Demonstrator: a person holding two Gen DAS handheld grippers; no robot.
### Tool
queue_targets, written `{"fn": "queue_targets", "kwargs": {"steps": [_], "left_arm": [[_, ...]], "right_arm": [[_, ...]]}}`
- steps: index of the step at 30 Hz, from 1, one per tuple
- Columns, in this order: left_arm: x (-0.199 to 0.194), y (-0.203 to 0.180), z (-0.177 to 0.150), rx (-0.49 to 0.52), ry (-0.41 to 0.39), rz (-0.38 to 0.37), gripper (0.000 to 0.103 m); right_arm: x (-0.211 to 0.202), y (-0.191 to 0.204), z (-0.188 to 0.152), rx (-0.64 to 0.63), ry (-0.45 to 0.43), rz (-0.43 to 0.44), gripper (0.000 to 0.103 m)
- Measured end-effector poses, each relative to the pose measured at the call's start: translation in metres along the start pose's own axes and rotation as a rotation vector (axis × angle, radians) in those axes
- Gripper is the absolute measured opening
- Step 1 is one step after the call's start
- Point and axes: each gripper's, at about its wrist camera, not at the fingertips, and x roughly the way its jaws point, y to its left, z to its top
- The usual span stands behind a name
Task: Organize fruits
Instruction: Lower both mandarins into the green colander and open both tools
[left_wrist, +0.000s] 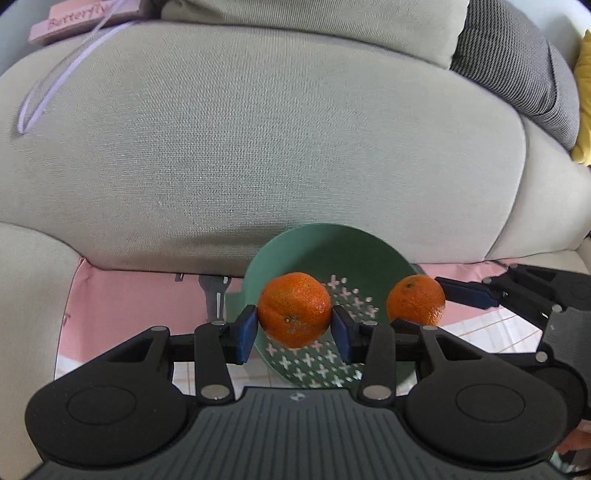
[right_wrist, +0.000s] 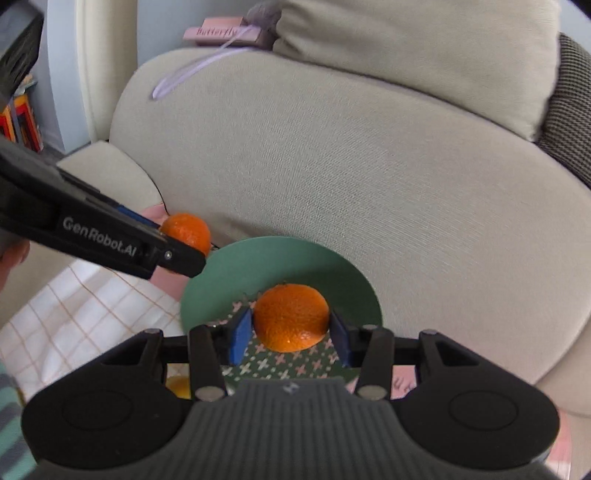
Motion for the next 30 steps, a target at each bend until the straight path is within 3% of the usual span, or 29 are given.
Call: {"fn": "queue_targets", "kwargs": {"steps": [13, 30], "left_arm": [[0.065, 0.005, -0.001, 0.117, 0.077, 0.042, 0.048], [0.115, -0.009, 0.006, 0.162, 0.168, 0.043, 0.048]], "right_arm": [[0.083, -0.017, 0.002, -0.101, 0.126, -0.004, 0.043], [0.123, -0.021, -0.007, -0.167, 0.217, -0.018, 0.043]]}}
